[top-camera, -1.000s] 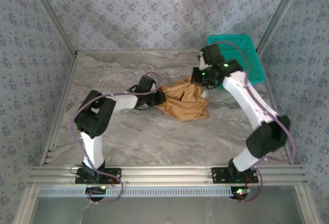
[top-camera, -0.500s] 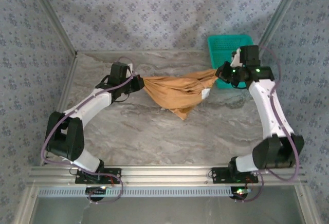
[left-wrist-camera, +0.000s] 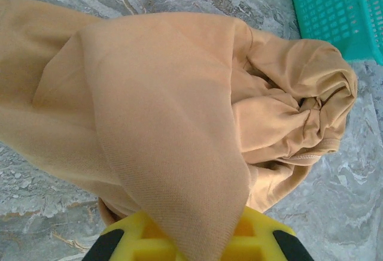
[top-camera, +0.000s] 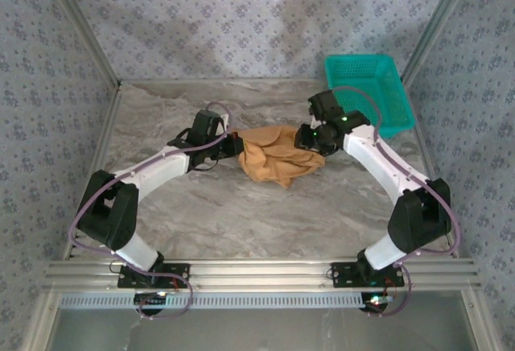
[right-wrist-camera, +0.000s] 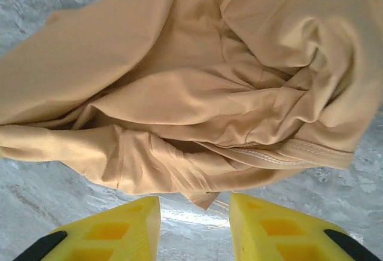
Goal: Fold the inside-out t-shirt
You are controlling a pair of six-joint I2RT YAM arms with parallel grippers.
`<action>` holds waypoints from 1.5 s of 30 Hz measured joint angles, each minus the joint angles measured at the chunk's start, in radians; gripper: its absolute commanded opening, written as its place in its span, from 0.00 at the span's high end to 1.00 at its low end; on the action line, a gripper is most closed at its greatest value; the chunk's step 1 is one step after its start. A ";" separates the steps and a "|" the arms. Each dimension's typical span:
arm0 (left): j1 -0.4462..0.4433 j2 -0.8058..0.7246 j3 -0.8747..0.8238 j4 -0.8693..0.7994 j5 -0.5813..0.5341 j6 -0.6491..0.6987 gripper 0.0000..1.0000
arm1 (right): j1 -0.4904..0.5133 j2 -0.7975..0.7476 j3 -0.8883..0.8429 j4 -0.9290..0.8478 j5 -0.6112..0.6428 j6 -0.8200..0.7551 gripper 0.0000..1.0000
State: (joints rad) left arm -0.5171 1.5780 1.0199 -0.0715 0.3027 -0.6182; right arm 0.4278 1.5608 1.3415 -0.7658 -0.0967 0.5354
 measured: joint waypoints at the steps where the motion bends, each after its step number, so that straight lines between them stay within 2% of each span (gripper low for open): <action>1: 0.000 0.000 0.000 0.001 0.000 0.000 1.00 | 0.007 0.022 0.000 0.004 0.006 0.002 0.55; 9: 0.013 0.000 0.000 0.001 0.000 0.000 1.00 | 0.074 0.261 0.026 -0.010 0.069 -0.011 0.42; 12: 0.018 0.000 -0.005 0.003 0.000 0.000 1.00 | 0.080 0.327 0.066 -0.021 0.091 -0.026 0.43; 14: 0.020 0.000 -0.009 0.005 0.000 -0.002 1.00 | 0.076 0.360 0.096 -0.025 0.113 -0.034 0.50; 18: 0.020 0.000 -0.011 0.005 0.001 -0.003 1.00 | 0.063 0.404 0.159 -0.036 0.150 -0.052 0.82; 21: 0.020 0.000 -0.011 0.004 0.003 -0.003 1.00 | 0.058 0.405 0.199 -0.048 0.166 -0.074 0.99; 30: 0.048 0.000 -0.011 -0.002 0.016 0.001 1.00 | 0.055 0.348 0.253 -0.130 0.169 -0.113 1.00; 31: 0.056 0.000 -0.011 -0.005 0.019 0.001 1.00 | 0.055 0.326 0.256 -0.135 0.164 -0.118 0.96; 33: 0.071 0.000 -0.011 -0.009 0.023 0.001 1.00 | 0.055 0.280 0.267 -0.145 0.159 -0.134 0.74; 34: 0.078 0.000 -0.010 -0.009 0.024 0.001 1.00 | 0.055 0.256 0.278 -0.146 0.154 -0.137 0.71; 38: 0.083 0.000 -0.004 -0.011 0.032 0.000 1.00 | 0.057 0.236 0.305 -0.136 0.141 -0.174 0.69; 45: 0.083 0.000 -0.002 -0.011 0.049 0.000 1.00 | 0.083 0.361 0.279 -0.117 0.125 -0.237 0.54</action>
State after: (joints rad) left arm -0.4339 1.5776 1.0180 -0.0826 0.3515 -0.6178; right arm 0.5106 1.9217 1.6203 -0.8829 0.0284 0.2981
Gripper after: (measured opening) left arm 0.042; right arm 0.436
